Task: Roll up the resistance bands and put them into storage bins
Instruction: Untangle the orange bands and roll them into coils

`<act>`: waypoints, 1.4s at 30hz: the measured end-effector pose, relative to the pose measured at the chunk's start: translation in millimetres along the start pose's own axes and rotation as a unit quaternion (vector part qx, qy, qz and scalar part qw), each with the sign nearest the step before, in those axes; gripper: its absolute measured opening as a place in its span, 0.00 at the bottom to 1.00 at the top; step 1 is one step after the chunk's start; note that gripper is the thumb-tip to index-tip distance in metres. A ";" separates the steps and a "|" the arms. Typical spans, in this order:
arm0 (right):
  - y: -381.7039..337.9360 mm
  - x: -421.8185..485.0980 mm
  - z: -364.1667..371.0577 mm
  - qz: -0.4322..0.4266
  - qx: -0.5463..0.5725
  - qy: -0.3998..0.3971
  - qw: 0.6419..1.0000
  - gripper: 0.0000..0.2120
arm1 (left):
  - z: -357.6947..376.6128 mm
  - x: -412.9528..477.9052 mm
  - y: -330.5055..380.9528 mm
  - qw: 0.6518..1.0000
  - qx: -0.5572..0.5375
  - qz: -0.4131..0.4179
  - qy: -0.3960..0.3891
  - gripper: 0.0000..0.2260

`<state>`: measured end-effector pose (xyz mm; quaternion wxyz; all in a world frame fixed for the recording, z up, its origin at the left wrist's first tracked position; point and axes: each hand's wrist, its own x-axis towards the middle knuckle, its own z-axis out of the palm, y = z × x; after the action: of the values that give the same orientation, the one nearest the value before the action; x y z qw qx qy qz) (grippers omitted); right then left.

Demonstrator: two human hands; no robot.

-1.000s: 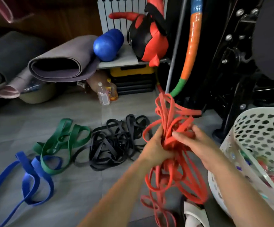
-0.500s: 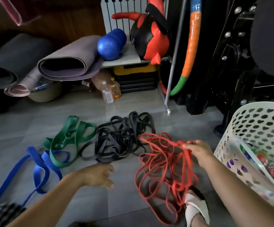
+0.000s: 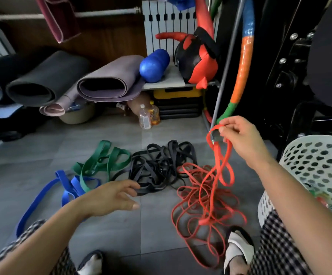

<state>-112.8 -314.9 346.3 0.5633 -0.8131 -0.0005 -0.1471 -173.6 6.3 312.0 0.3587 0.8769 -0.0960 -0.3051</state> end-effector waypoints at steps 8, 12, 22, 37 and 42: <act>-28.9 -23.0 63.9 0.000 -0.012 -0.265 0.964 0.12 | 16.7 22.2 -27.3 0.981 -0.099 0.035 0.160 0.17; -37.0 -28.2 98.7 -0.025 -0.014 -0.355 0.935 0.08 | 22.8 37.6 -6.2 0.955 -0.155 0.155 0.198 0.25; -10.0 -20.2 121.8 0.002 -0.021 -0.396 0.918 0.06 | 7.1 40.4 8.4 0.887 -0.353 0.148 0.259 0.10; -5.9 -35.3 136.9 -0.140 -0.163 -0.259 0.942 0.11 | -6.6 43.7 8.7 0.842 -0.510 0.115 0.134 0.13; -8.7 -36.1 142.8 -0.176 -0.208 -0.281 0.920 0.14 | -8.1 40.1 -3.0 0.827 -0.541 0.064 0.143 0.12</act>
<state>-114.7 -174.9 299.6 0.3231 -0.9067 -0.2711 -0.0060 -136.9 -2.4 295.8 0.8037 0.5686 0.0813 -0.1554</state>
